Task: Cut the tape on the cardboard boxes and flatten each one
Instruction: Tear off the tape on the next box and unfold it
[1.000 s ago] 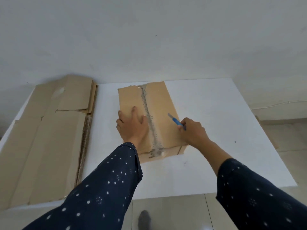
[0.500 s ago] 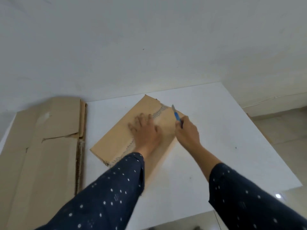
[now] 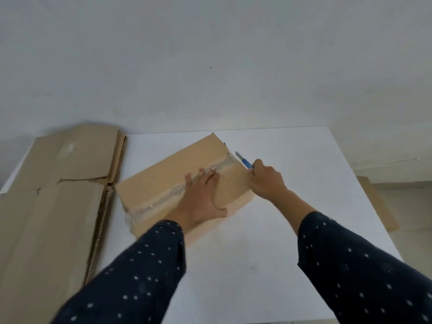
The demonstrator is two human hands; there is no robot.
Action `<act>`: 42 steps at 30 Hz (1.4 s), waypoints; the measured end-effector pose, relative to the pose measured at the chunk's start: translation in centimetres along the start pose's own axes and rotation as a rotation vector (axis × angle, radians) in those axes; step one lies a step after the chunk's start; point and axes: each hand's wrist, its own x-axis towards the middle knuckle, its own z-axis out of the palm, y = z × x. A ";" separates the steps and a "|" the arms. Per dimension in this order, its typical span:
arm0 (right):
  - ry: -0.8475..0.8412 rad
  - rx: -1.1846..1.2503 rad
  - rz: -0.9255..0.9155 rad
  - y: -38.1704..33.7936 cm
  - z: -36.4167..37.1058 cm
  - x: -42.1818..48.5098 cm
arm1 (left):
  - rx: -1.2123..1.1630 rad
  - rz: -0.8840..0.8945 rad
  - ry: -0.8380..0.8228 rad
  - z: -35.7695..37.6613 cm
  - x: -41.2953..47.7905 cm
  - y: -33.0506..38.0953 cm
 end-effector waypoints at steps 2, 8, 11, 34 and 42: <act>-0.032 0.005 -0.026 0.0 0.5 -1.4 | -0.041 0.053 -0.117 -2.4 0.0 -1.8; -0.077 0.205 0.028 0.4 2.6 -1.9 | -0.071 -0.043 0.126 -4.4 1.8 -2.4; -0.019 0.200 0.013 1.1 1.9 0.4 | -0.095 -0.219 0.367 -1.9 2.8 0.3; 0.014 0.109 -0.214 1.4 2.4 4.2 | -0.045 -0.465 0.460 2.2 4.4 4.1; -0.127 -0.106 -0.225 -0.5 -0.3 4.9 | -0.021 -0.506 0.446 2.4 4.6 4.1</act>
